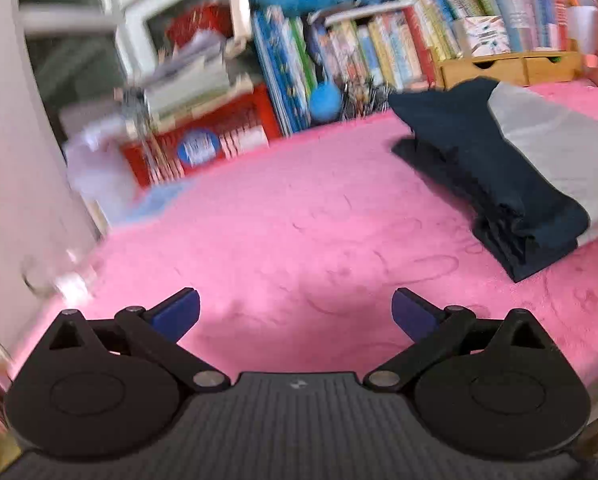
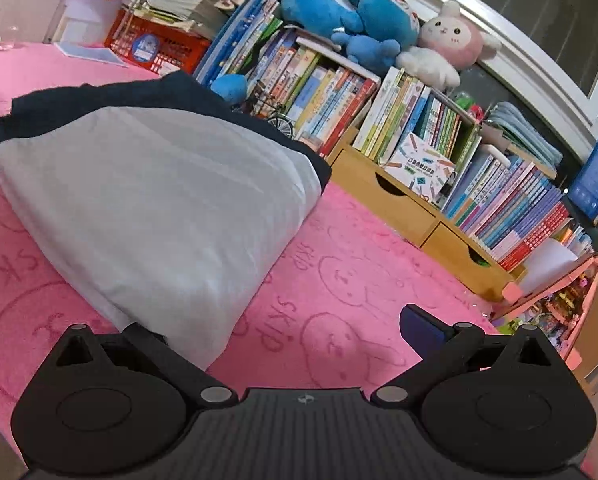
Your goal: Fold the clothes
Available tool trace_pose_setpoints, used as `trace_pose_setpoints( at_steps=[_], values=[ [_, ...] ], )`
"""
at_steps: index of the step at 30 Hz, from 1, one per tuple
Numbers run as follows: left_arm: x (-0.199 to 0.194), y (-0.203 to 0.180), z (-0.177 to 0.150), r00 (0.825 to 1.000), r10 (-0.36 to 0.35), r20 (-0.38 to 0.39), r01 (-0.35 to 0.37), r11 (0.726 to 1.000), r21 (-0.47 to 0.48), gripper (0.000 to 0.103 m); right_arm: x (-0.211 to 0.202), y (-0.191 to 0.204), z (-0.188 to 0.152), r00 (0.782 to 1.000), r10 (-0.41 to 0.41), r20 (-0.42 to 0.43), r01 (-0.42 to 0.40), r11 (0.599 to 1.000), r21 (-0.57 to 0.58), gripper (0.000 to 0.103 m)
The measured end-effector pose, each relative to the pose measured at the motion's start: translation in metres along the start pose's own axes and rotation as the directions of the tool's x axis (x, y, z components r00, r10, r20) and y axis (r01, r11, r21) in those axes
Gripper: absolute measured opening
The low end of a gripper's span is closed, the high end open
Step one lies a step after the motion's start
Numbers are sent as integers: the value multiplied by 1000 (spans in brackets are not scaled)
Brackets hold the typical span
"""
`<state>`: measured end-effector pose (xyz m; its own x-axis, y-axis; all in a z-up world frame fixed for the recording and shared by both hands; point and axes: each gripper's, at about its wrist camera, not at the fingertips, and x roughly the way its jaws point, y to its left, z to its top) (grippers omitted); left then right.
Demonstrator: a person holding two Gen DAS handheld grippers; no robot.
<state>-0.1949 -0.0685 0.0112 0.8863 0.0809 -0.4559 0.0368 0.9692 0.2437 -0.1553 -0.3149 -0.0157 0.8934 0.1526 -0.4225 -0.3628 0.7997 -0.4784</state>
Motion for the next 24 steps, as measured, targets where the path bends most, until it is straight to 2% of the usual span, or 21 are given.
trace_pose_setpoints(
  at_steps=[3,6,11,15,17,19,22,24],
  values=[
    [-11,-22,7,997,-41,64,34,993,113,103,-3,-8,3,998,68,5,-68,996,53,102],
    [-22,-44,15,989,-89,122,60,972,227,103,-3,-18,7,993,122,7,-122,986,114,102],
    [-41,-80,27,962,-181,204,83,907,412,103,-10,-27,1,988,150,-40,-142,978,150,102],
    [-32,-103,29,952,-239,193,115,860,496,103,-22,-31,-16,989,147,-32,-137,968,209,99],
    [-26,-114,30,947,-266,183,131,835,535,103,-20,-38,-20,977,210,-22,-195,937,289,81],
    [-21,-125,31,941,-292,172,146,807,572,103,-15,-44,-22,951,311,-2,-286,879,382,42],
    [-13,-141,32,931,-331,153,168,762,626,103,-6,-54,-18,908,419,27,-368,763,531,20],
    [-8,-154,30,926,-349,143,171,726,666,103,0,-62,-16,886,462,47,-392,689,609,20]
  ],
)
